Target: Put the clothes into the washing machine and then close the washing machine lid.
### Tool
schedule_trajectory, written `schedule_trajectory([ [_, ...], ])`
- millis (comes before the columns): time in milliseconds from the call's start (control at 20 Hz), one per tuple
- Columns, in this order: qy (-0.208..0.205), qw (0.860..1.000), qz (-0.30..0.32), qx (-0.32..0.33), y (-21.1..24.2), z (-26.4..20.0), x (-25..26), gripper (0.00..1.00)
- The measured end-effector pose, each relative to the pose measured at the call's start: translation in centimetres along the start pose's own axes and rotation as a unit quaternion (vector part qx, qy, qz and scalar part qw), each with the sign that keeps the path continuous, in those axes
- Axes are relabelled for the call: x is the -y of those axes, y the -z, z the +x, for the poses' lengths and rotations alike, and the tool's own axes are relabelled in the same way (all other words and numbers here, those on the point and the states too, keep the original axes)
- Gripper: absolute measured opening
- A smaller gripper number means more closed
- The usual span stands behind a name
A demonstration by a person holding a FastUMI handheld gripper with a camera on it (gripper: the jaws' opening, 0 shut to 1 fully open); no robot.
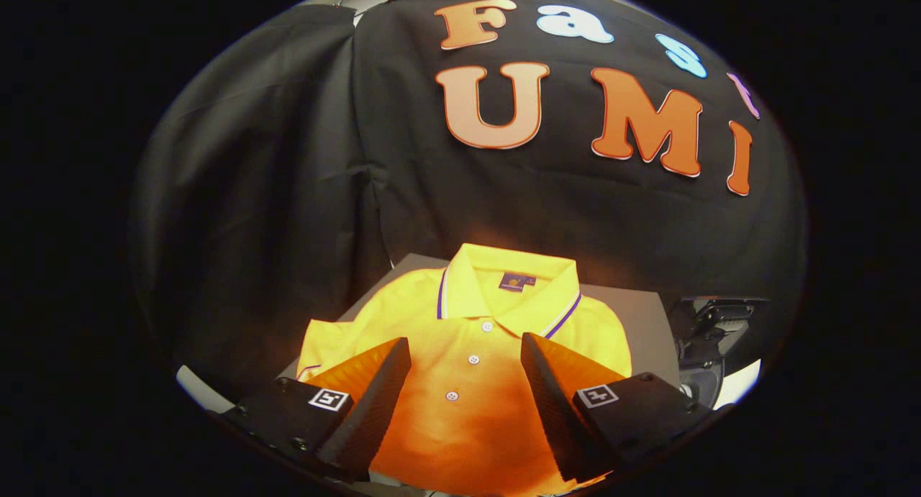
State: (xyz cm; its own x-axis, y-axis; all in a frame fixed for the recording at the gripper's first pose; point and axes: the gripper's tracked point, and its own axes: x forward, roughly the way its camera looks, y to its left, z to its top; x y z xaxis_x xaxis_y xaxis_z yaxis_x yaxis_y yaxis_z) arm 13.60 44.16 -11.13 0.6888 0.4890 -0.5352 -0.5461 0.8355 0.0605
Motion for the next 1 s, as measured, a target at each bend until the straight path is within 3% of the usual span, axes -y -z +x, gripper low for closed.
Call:
schedule_trajectory([
  [200,0.019,1.0,0.006,-0.018,1.8,2.7,0.6,0.99],
  [450,0.016,0.999,0.024,-0.03,2.6,2.9,0.7,0.99],
  [750,-0.01,1.0,0.01,0.012,2.5,2.6,0.1,0.97],
  [1000,-0.024,0.999,0.021,0.0,2.5,2.1,-1.2,0.43],
])
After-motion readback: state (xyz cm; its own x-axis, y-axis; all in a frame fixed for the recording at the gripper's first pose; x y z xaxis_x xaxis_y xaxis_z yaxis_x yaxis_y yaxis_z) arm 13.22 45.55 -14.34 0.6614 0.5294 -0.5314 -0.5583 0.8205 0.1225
